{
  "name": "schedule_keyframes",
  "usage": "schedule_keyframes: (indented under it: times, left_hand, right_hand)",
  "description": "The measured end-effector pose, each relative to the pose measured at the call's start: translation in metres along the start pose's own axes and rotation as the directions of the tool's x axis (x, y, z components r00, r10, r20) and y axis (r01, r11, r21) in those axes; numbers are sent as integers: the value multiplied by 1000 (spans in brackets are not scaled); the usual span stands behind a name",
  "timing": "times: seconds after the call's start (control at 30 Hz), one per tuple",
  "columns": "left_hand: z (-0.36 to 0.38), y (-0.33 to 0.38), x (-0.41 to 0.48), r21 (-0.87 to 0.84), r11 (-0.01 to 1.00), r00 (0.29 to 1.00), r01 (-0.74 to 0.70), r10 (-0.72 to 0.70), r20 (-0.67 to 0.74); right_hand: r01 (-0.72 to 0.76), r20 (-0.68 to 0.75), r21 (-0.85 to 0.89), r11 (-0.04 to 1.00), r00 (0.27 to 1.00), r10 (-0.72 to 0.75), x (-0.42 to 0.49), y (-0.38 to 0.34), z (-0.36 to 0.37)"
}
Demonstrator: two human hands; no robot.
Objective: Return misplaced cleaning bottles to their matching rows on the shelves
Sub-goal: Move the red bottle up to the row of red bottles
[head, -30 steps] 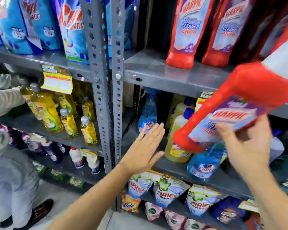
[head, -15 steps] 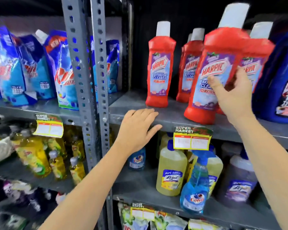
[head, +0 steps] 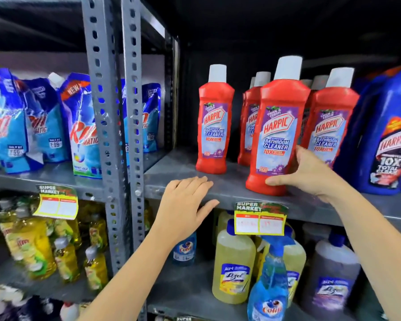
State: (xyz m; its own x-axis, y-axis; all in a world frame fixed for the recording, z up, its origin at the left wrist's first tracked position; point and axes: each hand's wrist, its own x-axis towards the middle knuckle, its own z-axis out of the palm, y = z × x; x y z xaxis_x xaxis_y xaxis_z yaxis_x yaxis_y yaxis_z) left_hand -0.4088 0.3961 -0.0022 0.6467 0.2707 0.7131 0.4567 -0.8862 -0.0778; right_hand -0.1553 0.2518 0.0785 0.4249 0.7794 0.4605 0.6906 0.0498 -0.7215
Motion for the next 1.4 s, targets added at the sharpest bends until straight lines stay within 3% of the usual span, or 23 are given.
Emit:
schedule_keyframes:
  times: [0.2,0.63,1.13,1.3,1.4]
  left_hand:
    - [2,1,-1,-32,999,1000,17,-18,-14]
    - [5,1,-3,-46,999,999,28,-29,-32]
    - [3,2,-3,-82,996,999,38,-39,-16]
    - [3,2,-3,-76,996,999,35,-36,-19]
    - [3,0,-3,-66,998,999,20,-22,-26]
  right_hand:
    - [-36,-16,-73,997,999,35,32,9,12]
    - [-121,105,79,990,988,112,61,25,16]
    - [-110,70,144,984,992,100,56,28,22]
    - [-127,74,124,984,990,118,54,29,22]
    - [-128,47,-6,992,991,128,45,22,22]
